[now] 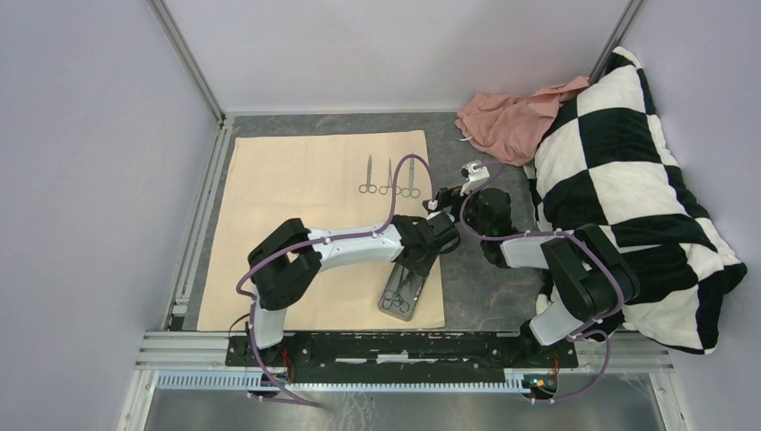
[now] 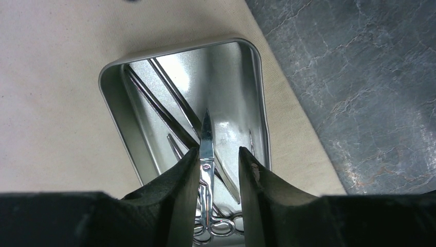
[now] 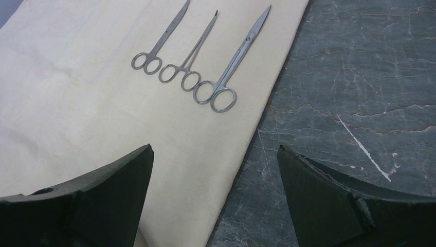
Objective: Open and lay out the surgical kit
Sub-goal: Pick up the medical item from the container.
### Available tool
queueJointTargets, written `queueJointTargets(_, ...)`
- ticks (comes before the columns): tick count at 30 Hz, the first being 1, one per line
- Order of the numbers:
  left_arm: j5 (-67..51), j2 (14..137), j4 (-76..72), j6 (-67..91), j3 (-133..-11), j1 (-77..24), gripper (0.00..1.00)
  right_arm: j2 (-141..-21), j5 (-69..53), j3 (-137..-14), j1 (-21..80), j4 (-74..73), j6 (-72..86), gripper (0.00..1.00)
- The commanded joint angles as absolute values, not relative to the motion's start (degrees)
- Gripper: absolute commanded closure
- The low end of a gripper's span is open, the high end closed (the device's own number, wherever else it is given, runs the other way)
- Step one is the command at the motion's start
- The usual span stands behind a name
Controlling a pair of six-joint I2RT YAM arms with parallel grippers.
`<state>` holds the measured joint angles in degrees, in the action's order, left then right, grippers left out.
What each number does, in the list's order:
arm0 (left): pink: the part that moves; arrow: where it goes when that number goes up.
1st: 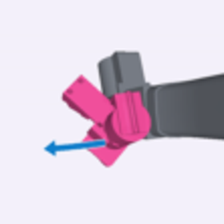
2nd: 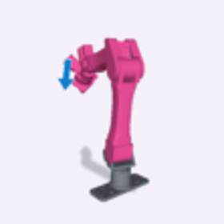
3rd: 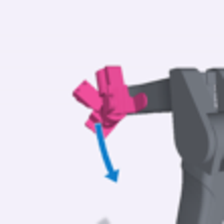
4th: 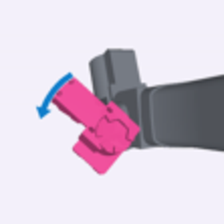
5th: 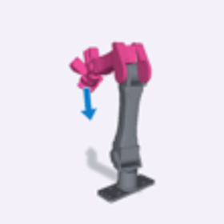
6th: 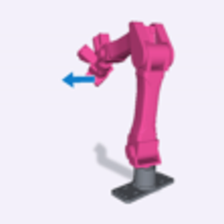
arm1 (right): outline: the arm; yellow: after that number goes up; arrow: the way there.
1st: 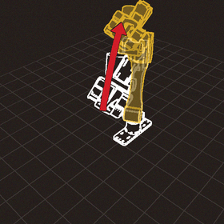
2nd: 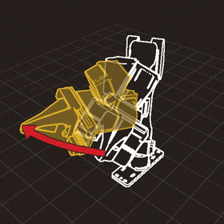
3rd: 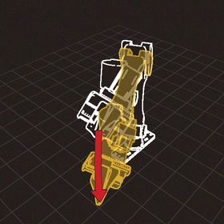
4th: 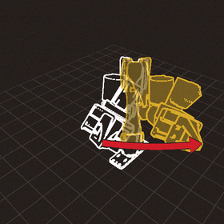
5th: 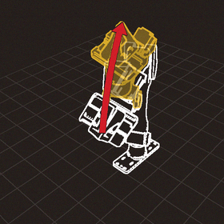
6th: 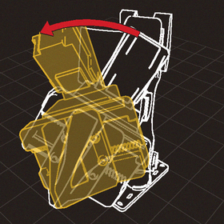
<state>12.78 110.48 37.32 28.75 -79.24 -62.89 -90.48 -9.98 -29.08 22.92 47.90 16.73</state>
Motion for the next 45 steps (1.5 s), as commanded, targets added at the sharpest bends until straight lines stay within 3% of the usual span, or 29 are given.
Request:
queueJointTargets(1, 12.2, 111.8, 36.1, 26.5, -80.7, -61.9, 0.59, -90.5, -11.8, -30.8, 23.4, 49.5, 17.1, 0.02)
queueJointTargets(20, 14.0, 110.2, 37.0, 27.4, -76.7, -61.8, 0.60, -91.1, -12.6, -31.2, 23.3, 49.5, 17.5, 0.02)
queueJointTargets(28, 14.4, 110.4, 37.0, 27.1, -77.1, -61.9, 0.68, -91.3, -12.7, -31.3, 23.3, 49.5, 17.6, 0.02)
queueJointTargets(35, 14.6, 111.5, 37.1, 26.9, -77.2, -61.9, 0.63, -91.3, -12.7, -31.3, 23.3, 49.5, 17.6, 0.02)
queueJointTargets(45, 15.9, 111.5, 38.4, 26.8, -78.1, -61.9, 0.73, -91.3, -12.9, -31.3, 23.3, 49.5, 17.8, 0.02)
